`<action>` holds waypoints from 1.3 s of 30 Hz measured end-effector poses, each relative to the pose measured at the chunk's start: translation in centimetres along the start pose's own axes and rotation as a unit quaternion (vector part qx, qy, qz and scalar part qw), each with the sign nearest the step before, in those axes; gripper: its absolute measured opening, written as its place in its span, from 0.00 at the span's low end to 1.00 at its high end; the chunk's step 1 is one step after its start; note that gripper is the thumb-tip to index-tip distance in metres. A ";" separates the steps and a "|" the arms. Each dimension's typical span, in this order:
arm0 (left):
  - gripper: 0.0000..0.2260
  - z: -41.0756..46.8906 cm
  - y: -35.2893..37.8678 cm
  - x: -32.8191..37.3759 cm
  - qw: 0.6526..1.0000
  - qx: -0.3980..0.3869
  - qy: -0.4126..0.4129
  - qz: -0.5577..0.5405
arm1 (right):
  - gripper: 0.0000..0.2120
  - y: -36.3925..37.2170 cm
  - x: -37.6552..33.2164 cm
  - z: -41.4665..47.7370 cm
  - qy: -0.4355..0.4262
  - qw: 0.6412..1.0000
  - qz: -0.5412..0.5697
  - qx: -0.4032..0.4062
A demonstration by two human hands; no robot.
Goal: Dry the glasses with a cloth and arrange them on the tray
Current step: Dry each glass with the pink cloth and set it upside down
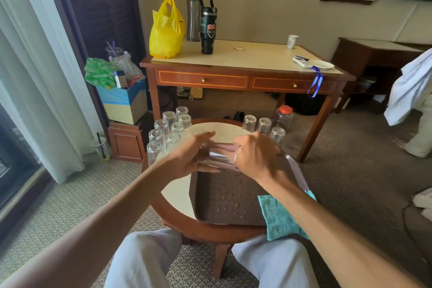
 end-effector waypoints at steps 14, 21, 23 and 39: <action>0.15 -1.8 0.2 0.6 0.908 0.120 0.355 0.185 | 0.24 1.7 -0.3 -1.5 0.554 0.676 0.306 -0.376; 0.15 -0.8 0.1 0.1 1.000 0.021 0.005 -0.017 | 0.15 -1.7 -1.7 0.9 0.015 1.000 0.009 0.016; 0.14 -0.6 0.2 0.1 0.999 0.019 -0.027 -0.023 | 0.16 -3.0 -2.5 1.3 -0.029 0.998 0.022 0.051; 0.13 -1.1 -0.1 -0.2 0.997 -0.012 0.071 -0.003 | 0.16 -0.3 -0.6 -1.1 0.196 0.969 0.007 -0.153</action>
Point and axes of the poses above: each hand's wrist, its own z-axis towards the middle knuckle, its own y-axis out of the palm, x = y × z, the point moved 1 cm from there along z, towards the middle knuckle, and after that the axes turned 14 degrees about x, right-handed, at the moved point
